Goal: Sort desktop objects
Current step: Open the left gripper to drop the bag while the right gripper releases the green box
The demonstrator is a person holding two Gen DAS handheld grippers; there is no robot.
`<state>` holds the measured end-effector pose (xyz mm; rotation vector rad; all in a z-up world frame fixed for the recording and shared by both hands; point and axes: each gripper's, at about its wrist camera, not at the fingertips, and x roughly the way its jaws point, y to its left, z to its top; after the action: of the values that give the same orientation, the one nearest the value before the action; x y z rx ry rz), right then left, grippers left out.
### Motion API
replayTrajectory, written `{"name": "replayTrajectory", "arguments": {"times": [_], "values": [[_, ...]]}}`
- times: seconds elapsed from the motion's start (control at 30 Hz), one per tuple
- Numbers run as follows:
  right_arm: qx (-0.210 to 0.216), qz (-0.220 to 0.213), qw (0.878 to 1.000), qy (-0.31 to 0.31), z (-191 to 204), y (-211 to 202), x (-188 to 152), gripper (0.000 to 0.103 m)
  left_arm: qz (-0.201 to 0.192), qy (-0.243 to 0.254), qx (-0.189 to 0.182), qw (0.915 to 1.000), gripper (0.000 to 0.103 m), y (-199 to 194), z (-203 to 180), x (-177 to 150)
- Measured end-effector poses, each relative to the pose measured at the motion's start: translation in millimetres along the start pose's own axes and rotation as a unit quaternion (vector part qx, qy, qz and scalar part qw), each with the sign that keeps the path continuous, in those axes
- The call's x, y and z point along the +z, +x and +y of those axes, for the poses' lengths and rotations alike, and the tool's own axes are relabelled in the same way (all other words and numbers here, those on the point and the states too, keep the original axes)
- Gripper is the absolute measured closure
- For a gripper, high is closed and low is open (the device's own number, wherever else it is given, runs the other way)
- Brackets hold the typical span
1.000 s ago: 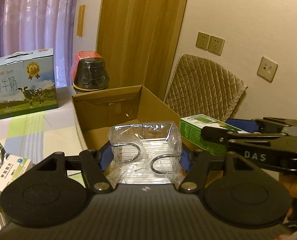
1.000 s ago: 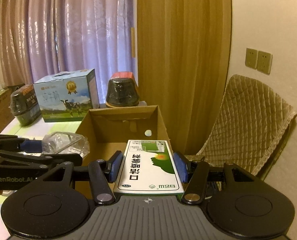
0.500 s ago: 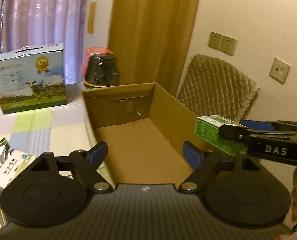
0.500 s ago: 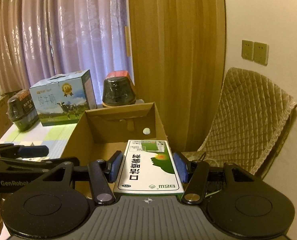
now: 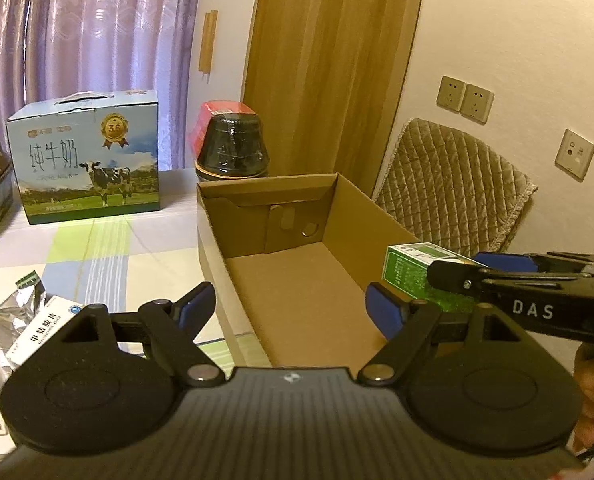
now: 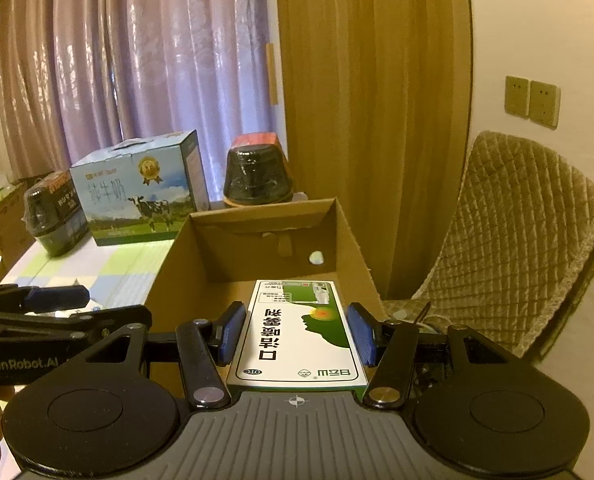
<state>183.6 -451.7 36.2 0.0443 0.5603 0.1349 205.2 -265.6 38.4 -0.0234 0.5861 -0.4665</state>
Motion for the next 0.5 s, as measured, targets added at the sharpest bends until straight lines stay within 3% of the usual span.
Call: {"name": "replayTrajectory", "arguments": {"times": [0.1, 0.17, 0.2, 0.5], "values": [[0.005, -0.015, 1.0, -0.001, 2, 3, 2, 0.05, 0.001, -0.002, 0.001, 1.0, 0.024, -1, 4, -1], [-0.007, -0.023, 1.0, -0.001, 2, 3, 5, 0.033, 0.001, 0.0, 0.002, 1.0, 0.024, -2, 5, -1], [-0.013, -0.026, 1.0, -0.001, 2, 3, 6, 0.031, 0.001, 0.002, 0.002, 1.0, 0.024, -2, 6, -1], [-0.009, -0.031, 0.999, 0.007, 2, -17, 3, 0.029, 0.0, 0.006, 0.002, 1.0, 0.024, -9, 7, -3]]}}
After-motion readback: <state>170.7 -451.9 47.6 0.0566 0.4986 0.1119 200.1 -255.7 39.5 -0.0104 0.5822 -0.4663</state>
